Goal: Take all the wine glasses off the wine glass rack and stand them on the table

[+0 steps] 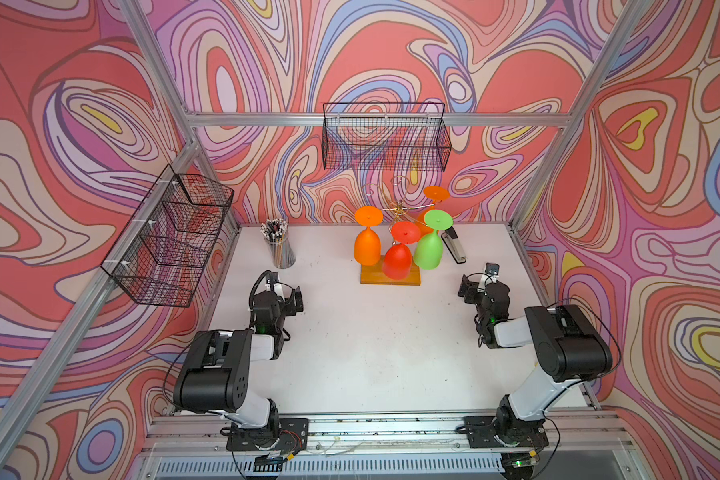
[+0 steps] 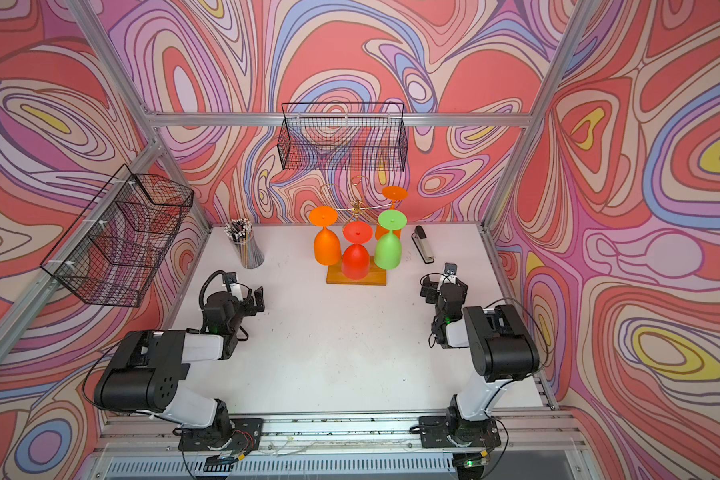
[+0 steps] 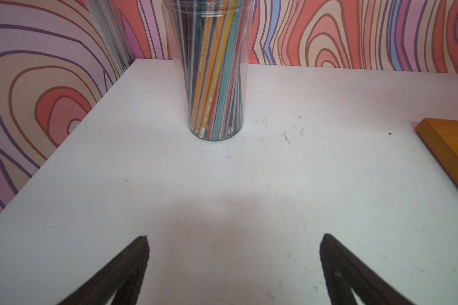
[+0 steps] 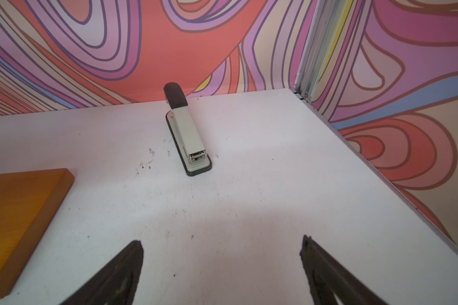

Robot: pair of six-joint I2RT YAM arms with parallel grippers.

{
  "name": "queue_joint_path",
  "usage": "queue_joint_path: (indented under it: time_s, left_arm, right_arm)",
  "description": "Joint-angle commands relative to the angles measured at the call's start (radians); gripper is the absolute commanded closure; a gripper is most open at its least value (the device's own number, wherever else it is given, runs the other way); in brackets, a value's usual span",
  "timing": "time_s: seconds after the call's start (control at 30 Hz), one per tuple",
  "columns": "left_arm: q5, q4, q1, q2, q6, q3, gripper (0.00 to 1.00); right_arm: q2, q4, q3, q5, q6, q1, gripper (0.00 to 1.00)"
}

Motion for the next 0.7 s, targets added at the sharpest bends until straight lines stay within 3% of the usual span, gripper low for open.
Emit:
queue_joint_path:
  time_s: [0.0, 0.47, 0.67]
  left_arm:
    - [0.004, 0.010, 0.001, 0.004, 0.011, 0.007, 0.00]
    - [-0.026, 0.008, 0.001, -0.005, 0.002, 0.004, 0.00]
    - [-0.099, -0.193, -0.003, -0.185, -0.013, 0.032, 0.01]
  right_arm:
    - [0.006, 0.003, 0.002, -0.005, -0.003, 0.000, 0.02]
    - [-0.003, 0.007, 0.000, 0.017, 0.001, 0.000, 0.01]
    - [-0.134, -0.227, 0.071, 0.000, -0.012, 0.001, 0.02]
